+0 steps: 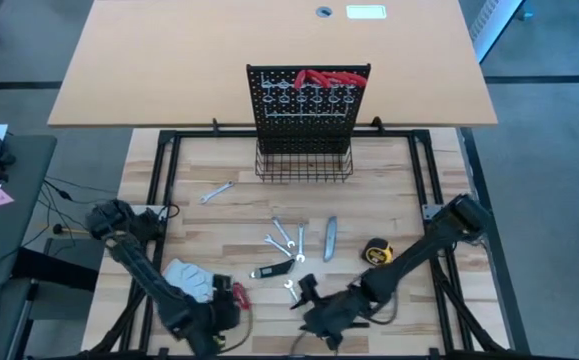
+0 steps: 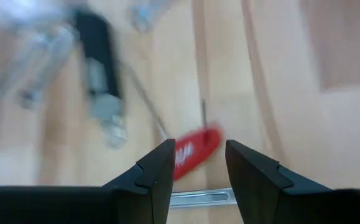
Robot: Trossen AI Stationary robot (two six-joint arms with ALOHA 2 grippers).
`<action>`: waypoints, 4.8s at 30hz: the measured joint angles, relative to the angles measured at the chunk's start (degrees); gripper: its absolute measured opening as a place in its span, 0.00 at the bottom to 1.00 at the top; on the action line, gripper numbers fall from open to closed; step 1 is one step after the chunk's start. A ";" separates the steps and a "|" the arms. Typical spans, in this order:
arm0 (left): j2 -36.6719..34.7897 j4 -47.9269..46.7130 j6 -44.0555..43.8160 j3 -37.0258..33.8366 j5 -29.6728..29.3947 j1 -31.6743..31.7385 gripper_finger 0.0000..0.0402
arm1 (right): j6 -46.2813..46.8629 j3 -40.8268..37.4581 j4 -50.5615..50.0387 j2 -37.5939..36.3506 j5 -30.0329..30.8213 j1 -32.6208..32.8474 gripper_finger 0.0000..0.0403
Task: Hang tools onto peg board
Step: Hang the red allen wrench on the pegboard
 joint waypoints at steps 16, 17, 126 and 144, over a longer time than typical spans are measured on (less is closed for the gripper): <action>6.48 -2.24 -32.86 -0.04 -8.13 0.36 0.34 | 8.06 16.81 -11.49 16.73 -8.69 -12.59 0.66; 6.90 -2.18 -35.60 -0.04 -8.14 0.45 0.34 | 8.95 16.85 -12.94 16.10 -6.61 -12.09 0.66; -23.47 34.71 129.86 33.77 -17.84 55.44 0.20 | 59.47 16.90 -80.29 5.81 42.88 6.74 0.66; -12.74 48.21 152.29 33.68 -6.37 67.17 0.20 | 59.52 16.90 -77.40 5.81 42.83 5.15 0.66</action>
